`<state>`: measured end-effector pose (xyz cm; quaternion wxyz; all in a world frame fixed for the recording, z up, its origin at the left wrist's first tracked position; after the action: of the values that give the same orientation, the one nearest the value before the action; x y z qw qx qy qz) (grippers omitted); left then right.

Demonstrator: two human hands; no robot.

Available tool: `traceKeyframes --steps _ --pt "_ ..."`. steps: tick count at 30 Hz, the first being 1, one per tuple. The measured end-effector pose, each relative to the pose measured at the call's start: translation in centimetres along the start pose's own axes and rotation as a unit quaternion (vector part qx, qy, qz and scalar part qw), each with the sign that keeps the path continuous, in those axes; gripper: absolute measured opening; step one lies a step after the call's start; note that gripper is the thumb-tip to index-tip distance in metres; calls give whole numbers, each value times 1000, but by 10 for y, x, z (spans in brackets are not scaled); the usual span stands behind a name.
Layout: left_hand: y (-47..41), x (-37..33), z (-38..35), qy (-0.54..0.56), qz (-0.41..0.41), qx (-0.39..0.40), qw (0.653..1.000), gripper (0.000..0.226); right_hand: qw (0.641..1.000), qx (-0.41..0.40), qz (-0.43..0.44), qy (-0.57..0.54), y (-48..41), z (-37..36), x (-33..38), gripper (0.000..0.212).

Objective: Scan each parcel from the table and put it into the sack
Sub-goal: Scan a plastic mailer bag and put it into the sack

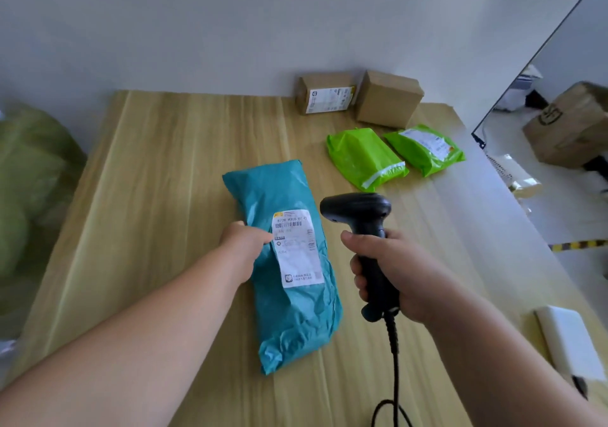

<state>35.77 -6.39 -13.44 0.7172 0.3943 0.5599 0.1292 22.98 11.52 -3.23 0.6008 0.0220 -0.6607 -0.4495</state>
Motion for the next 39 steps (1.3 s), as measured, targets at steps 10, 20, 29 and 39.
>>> traceKeyframes --steps 10,20,29,39 --pt "104 -87 74 105 -128 -50 985 29 991 100 84 40 74 -36 80 22" --pt "170 -101 113 162 -157 -102 969 40 973 171 129 81 135 -47 114 23" --pt "192 -91 144 185 -172 -146 956 40 965 198 151 76 151 -66 117 23" --pt "178 -75 267 208 -147 -217 942 36 954 241 152 95 138 -167 134 26"
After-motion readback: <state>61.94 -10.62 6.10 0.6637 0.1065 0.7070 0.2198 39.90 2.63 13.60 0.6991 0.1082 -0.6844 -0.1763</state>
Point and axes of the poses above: each hand's wrist, its own y-axis away from the middle knuckle, its own z-axis out of the back of the hand, x = y × z, the point moved 8 cm from there along -y, towards the middle knuckle, and after that the axes turned 8 degrees about y, right-handed, at the moved point
